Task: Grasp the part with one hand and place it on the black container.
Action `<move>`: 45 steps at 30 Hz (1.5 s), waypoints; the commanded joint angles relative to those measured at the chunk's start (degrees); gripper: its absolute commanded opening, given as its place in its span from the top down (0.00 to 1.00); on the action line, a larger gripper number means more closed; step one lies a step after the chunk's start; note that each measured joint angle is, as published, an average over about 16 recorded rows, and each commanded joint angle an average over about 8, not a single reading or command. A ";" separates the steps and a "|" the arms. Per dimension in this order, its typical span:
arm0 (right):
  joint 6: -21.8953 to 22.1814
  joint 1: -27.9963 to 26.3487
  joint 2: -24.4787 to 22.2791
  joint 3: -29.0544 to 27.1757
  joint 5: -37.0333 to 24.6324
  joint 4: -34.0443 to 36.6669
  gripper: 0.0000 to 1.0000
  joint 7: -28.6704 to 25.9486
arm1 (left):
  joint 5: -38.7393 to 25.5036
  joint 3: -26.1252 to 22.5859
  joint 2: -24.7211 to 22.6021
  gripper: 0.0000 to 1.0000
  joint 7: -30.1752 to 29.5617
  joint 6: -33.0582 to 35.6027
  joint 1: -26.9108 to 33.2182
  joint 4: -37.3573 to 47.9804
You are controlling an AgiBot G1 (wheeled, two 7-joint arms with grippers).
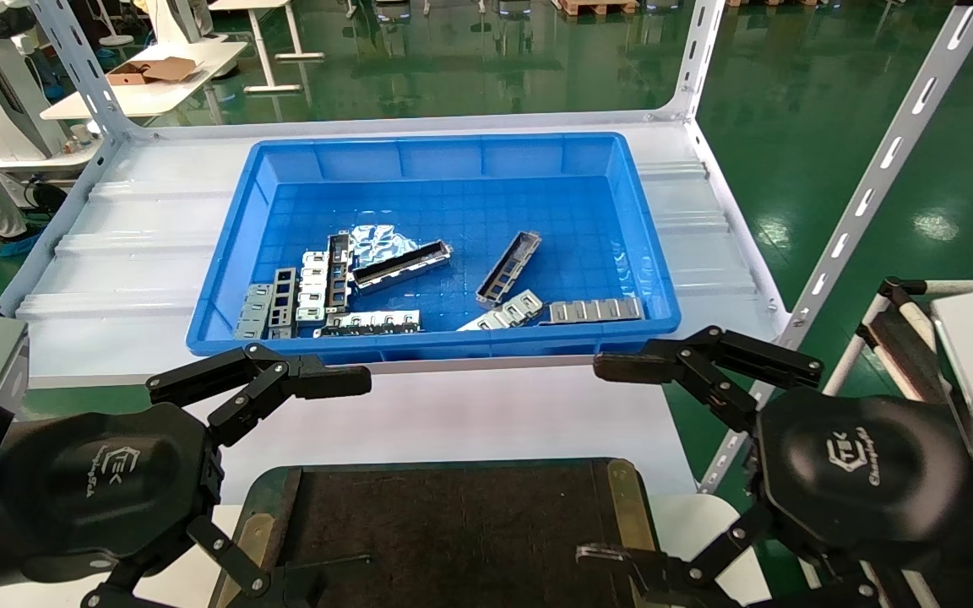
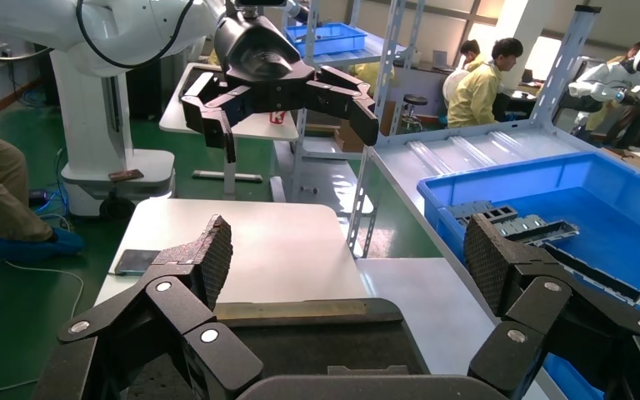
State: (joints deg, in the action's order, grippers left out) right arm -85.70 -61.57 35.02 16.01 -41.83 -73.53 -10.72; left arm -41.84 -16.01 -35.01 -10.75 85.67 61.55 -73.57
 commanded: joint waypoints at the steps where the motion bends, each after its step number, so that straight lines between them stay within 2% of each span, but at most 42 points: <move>1: 0.00 0.00 0.00 0.00 0.00 0.00 0.00 0.00 | 0.00 0.00 0.00 0.00 0.00 0.00 0.00 0.00; 45: 0.00 -0.03 0.00 0.07 0.01 0.05 0.00 0.03 | -0.92 -0.16 -0.39 0.00 0.26 -0.74 0.71 0.35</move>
State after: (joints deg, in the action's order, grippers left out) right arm -85.70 -61.60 35.02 16.08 -41.82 -73.48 -10.69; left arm -43.11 -16.29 -35.64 -10.74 84.32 62.44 -73.33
